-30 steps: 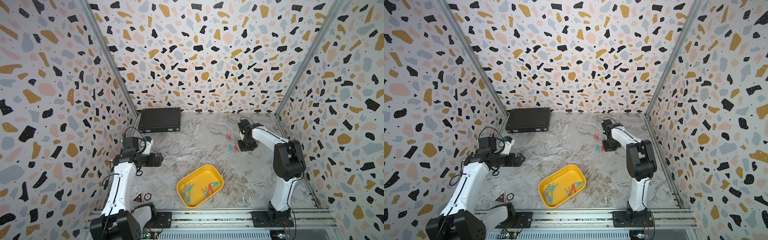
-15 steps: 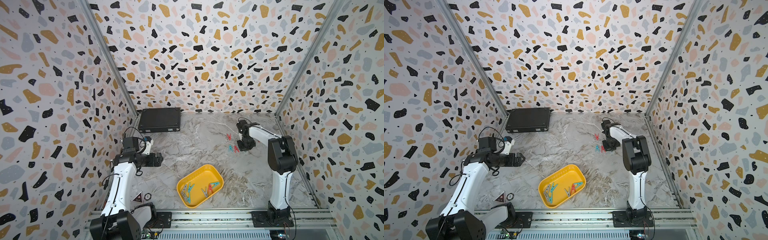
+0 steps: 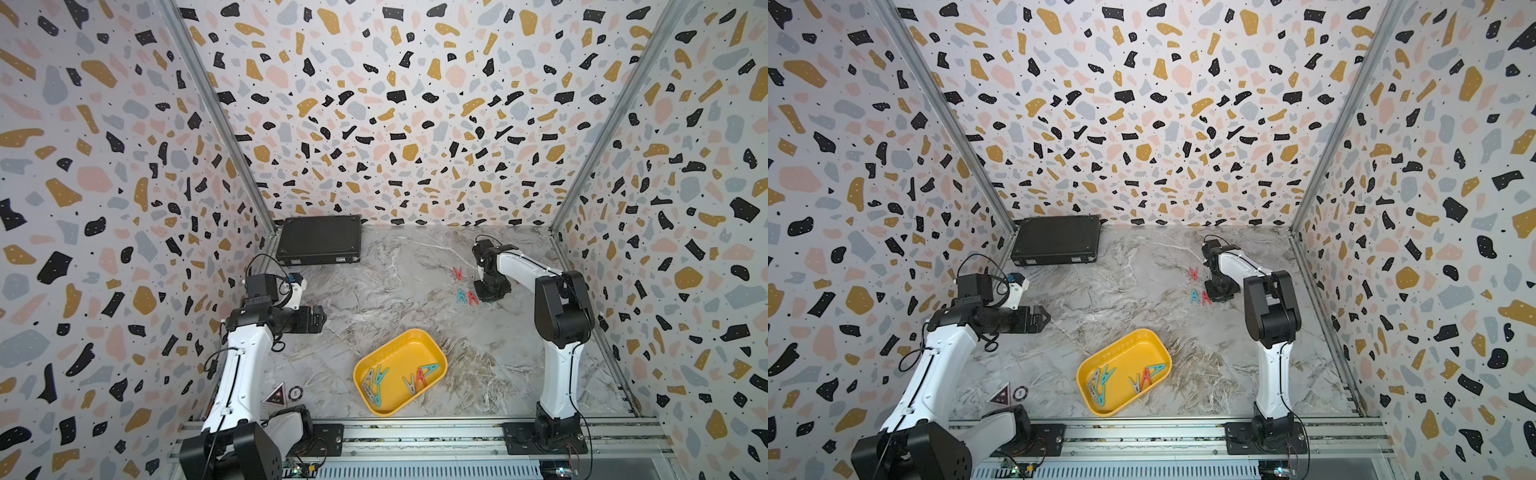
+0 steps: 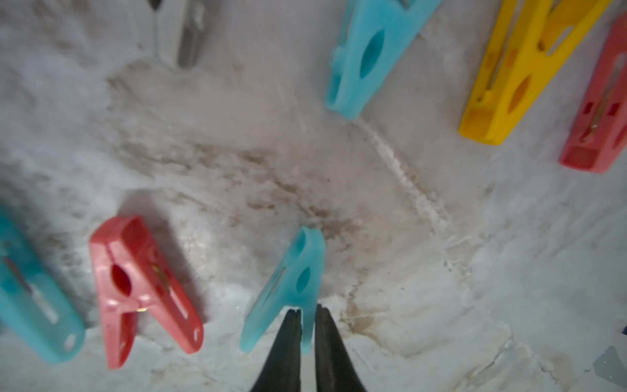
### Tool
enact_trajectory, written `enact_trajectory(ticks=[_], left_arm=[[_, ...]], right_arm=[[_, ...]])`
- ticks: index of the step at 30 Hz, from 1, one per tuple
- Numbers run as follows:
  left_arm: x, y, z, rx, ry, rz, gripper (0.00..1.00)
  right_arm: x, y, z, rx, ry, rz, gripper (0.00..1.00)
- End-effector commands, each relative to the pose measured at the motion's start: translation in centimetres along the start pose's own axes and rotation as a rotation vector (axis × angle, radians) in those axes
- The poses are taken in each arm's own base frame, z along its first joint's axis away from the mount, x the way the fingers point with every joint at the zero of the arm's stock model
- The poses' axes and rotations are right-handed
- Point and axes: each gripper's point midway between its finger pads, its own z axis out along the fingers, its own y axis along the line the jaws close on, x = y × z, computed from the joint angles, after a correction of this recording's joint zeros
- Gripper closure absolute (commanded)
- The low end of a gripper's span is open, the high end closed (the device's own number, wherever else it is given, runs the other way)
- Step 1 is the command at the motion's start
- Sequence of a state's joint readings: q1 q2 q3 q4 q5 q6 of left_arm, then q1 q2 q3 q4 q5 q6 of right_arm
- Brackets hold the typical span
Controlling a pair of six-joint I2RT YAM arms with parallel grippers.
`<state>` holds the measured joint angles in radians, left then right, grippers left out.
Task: Take the clothespins out of the storage box
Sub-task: Place the clothespin at the center of the board.
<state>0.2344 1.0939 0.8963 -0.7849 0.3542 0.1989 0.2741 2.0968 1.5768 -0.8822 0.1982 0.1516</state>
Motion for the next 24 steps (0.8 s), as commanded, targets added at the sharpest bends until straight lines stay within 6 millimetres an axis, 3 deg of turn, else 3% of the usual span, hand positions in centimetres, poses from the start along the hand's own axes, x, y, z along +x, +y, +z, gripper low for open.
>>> enact_trajectory(ticks=[1, 7, 13, 18, 24], left_arm=[[-0.2, 0.1, -0.3, -0.012, -0.02, 0.019, 0.0], [-0.2, 0.2, -0.3, -0.014, -0.018, 0.018, 0.0], [-0.2, 0.2, -0.3, -0.015, -0.017, 0.017, 0.0], [-0.3, 0.2, -0.3, -0.017, -0.017, 0.016, 0.0], [-0.3, 0.5, -0.3, -0.03, -0.017, 0.014, 0.0]], right_arm=[[-0.3, -0.6, -3.2, -0.008, -0.052, 0.019, 0.82], [-0.1, -0.1, -4.9, -0.041, -0.068, 0.029, 0.77], [0.2, 0.0, -8.7, -0.095, -0.142, 0.058, 0.73], [1.7, 3.0, -12.8, -0.248, -0.216, 0.034, 0.71], [5.7, 8.6, -16.6, -0.4, -0.263, -0.096, 0.71]])
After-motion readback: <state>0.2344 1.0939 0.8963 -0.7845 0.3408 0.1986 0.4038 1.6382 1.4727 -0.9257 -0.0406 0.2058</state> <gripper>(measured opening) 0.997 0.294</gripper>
